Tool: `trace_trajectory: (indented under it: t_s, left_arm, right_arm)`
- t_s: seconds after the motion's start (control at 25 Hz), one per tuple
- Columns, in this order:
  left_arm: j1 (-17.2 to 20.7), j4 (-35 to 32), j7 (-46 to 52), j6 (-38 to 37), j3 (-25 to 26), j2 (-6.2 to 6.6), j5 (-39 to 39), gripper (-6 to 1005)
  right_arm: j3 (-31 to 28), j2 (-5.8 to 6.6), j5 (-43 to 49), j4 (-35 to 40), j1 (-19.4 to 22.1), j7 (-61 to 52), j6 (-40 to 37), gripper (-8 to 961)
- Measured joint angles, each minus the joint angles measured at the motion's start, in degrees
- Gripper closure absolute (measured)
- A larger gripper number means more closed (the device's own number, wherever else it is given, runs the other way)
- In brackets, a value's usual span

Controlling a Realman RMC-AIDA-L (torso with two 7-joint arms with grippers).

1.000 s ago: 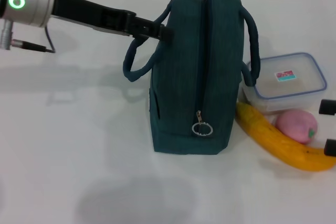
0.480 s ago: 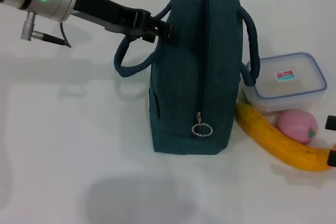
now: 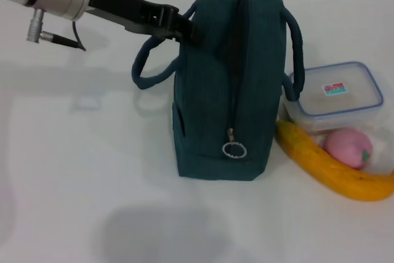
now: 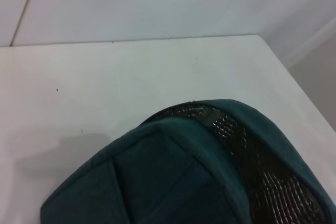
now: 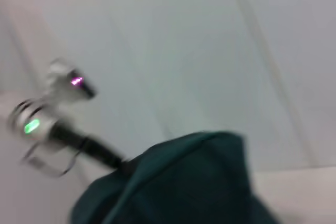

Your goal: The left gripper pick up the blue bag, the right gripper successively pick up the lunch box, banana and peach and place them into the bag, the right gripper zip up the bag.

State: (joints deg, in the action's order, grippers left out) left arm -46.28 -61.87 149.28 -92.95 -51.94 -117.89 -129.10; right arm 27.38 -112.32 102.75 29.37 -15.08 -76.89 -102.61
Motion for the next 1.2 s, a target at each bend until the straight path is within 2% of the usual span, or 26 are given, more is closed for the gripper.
trace_trajectory:
  t_s: [0.24,0.52,0.76,1.08,1.2]
  left_arm:
    - [0.3,0.0,0.2,0.4,-0.2,-0.23,0.0,891]
    - [0.3,0.0,-0.2,0.4,-0.4,-0.68,-0.1,930]
    - [0.3,0.0,-1.6,0.4,-0.5,-0.96,-0.1,952]
    - [0.3,0.0,-2.5,0.2,-1.6,-1.25,0.1,953]
    - [0.4,0.0,-2.5,0.1,-2.0,-1.31,0.1,952]
  right_arm:
    - [-9.9,0.38,-0.2,-8.3,-1.6,-5.5,6.2,93]
    - [-12.8,0.28,-0.3,-12.4,-3.1,-18.4,17.1,93]
    - [-12.5,0.25,0.1,-15.1,-6.1,-23.5,21.6,93]
    - [-6.9,-0.04,1.2,-18.4,-11.3,-25.7,30.4,94]
    - [-6.0,-0.43,1.2,-18.7,-12.1,-25.8,31.3,102]
